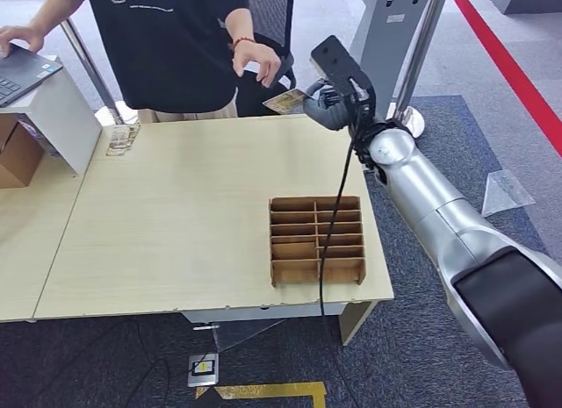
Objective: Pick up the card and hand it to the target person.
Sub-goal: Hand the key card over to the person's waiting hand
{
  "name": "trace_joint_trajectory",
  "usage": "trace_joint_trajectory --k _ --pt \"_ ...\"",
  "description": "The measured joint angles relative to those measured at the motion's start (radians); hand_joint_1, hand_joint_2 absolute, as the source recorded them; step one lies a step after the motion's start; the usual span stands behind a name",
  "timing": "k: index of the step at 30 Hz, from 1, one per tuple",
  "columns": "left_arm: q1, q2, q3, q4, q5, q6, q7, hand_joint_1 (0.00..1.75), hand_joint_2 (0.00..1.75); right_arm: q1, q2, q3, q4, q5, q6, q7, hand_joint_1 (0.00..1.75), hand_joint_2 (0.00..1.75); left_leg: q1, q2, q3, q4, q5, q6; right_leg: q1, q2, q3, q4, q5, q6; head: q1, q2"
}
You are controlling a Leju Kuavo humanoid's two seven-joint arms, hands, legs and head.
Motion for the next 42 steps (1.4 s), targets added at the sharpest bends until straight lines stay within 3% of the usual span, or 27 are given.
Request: trace_joint_trajectory --k 5,10,20,32,33,36,37,42 --pt "0.002 -0.001 0.000 0.000 0.000 0.005 -0.002 0.00 0.00 0.025 0.006 -0.069 0.038 -0.178 -0.025 -0.103 1.75 1.75 0.000 0.000 0.000 0.000 0.000 0.000 0.000 0.000 0.000 0.000 0.000 0.000 0.000 0.000" --pt "0.002 -0.002 0.000 0.000 0.000 0.006 -0.005 0.00 0.00 0.048 0.014 -0.136 0.073 -0.274 -0.042 -0.147 1.75 1.75 0.000 0.000 0.000 0.000 0.000 0.000 0.000 0.000 0.000 0.000 0.000 0.000 0.000 0.000" --pt "0.001 -0.007 0.000 0.000 -0.004 0.005 -0.003 0.00 0.00 0.064 0.018 -0.219 0.108 -0.324 -0.077 -0.158 1.75 1.75 0.000 0.000 0.000 0.000 0.000 0.000 0.000 0.000 0.000 0.000 0.000 0.000 0.000 0.000" --pt "-0.003 -0.011 0.000 0.000 -0.008 0.002 0.004 0.00 0.00 0.070 0.018 -0.241 0.116 -0.325 -0.070 -0.144 1.75 1.75 0.000 0.000 0.000 0.000 0.000 0.000 0.000 0.000 0.000 0.000 0.000 0.000 0.000 0.000" --pt "-0.003 -0.011 0.000 0.000 -0.008 0.002 0.005 0.00 0.00 0.070 0.018 -0.240 0.116 -0.325 -0.070 -0.143 1.39 1.75 0.000 0.000 0.000 0.000 0.000 0.000 0.000 0.000 0.000 0.000 0.000 0.000 0.000 0.000" --pt "-0.003 -0.011 0.000 0.000 -0.010 0.002 0.006 0.00 0.00 0.070 0.018 -0.238 0.116 -0.326 -0.069 -0.142 0.08 1.75 0.000 0.000 0.000 0.000 0.000 0.000 0.000 0.000 0.000 0.000 0.000 0.000 0.000 0.000" --pt "-0.003 -0.011 -0.001 0.000 -0.011 0.002 0.006 0.00 0.00 0.070 0.018 -0.238 0.116 -0.326 -0.068 -0.142 0.00 1.75 0.000 0.000 0.000 0.000 0.000 0.000 0.000 0.000 0.000 0.000 0.000 0.000 0.000 0.000" --pt "-0.005 -0.011 -0.001 0.000 -0.015 -0.001 0.006 0.00 0.00 0.070 0.018 -0.234 0.116 -0.326 -0.066 -0.146 0.00 1.75 0.000 0.000 0.000 0.000 0.000 0.000 0.000 0.000 0.000 0.000 0.000 0.000 0.000 0.000"
